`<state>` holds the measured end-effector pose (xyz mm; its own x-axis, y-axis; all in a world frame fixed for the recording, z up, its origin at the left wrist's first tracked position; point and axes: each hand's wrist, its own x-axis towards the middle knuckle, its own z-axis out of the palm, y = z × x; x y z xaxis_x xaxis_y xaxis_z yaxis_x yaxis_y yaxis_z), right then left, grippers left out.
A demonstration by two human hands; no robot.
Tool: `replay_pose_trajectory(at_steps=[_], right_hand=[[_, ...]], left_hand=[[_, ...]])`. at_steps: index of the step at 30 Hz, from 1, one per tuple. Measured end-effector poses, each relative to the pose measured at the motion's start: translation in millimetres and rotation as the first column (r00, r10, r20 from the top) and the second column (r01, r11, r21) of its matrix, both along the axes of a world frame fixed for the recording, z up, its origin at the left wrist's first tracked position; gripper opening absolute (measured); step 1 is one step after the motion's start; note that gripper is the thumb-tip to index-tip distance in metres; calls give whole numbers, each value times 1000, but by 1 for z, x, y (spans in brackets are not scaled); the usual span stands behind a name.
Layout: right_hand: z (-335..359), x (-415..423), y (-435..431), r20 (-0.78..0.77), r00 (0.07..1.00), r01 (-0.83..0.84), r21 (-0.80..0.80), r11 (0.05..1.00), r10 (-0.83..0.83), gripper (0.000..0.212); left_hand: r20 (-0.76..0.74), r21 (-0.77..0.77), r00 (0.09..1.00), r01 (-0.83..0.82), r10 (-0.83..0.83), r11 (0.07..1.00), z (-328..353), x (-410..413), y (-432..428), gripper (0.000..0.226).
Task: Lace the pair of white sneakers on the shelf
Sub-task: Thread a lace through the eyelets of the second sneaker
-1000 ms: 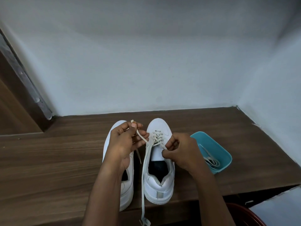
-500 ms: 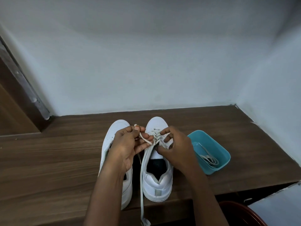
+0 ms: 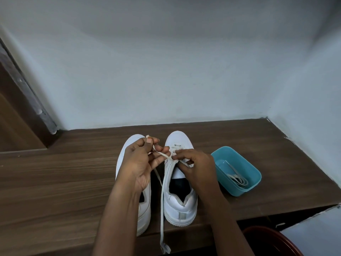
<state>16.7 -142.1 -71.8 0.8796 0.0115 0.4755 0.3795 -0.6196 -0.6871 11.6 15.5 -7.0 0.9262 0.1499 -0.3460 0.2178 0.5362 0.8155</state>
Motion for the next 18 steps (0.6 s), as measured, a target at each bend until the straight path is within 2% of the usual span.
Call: replay_pose_trajectory(at_steps=[2,4,6,7,8,9,10,11,12,13,15,16,18], right_hand=[[1,-1,-2,-69,997,-15,76,997,20,27],[3,-1,-6,-150,987,-28,155,988,51,28],[7,-3,-10,-214,974,-22,216,976,69,29],[9,-4,-11,-245,967,-12,244,970,74,30],[11,-5,-12,-277,958,5,270,963,73,31],[12,-5,-12,-304,950,26,287,958,66,33],[14,-6,-12,-324,945,45,292,955,54,35],[15,-6,-12,-337,940,58,287,956,45,35],[16,-6,-12,-349,936,62,280,958,41,35],[16,-6,-13,-358,933,62,274,960,42,35],[17,-7,-15,-370,927,53,268,962,53,36],[17,-7,-16,-375,925,44,269,962,63,36],[18,-8,-18,-381,921,29,280,960,84,36]], left_hand=[[-24,72,1000,3,-1,997,0,-2,1,22],[-65,247,998,9,7,969,-1,-3,6,17],[-117,494,993,28,35,869,-5,-2,17,12],[-147,615,988,50,52,787,-4,-4,22,16],[-189,745,980,104,59,659,-2,-6,26,24],[-253,870,966,199,61,451,2,-9,29,34],[-320,934,944,302,73,192,6,-13,29,40],[-375,925,923,378,81,-24,11,-18,26,42],[-398,903,914,406,81,-143,14,-21,23,43],[-387,899,920,392,62,-195,17,-23,20,43],[-247,950,967,230,-57,-209,17,-21,16,32],[-165,972,974,133,-158,-194,13,-17,16,20],[-85,995,948,65,-307,-74,4,-10,11,7]])
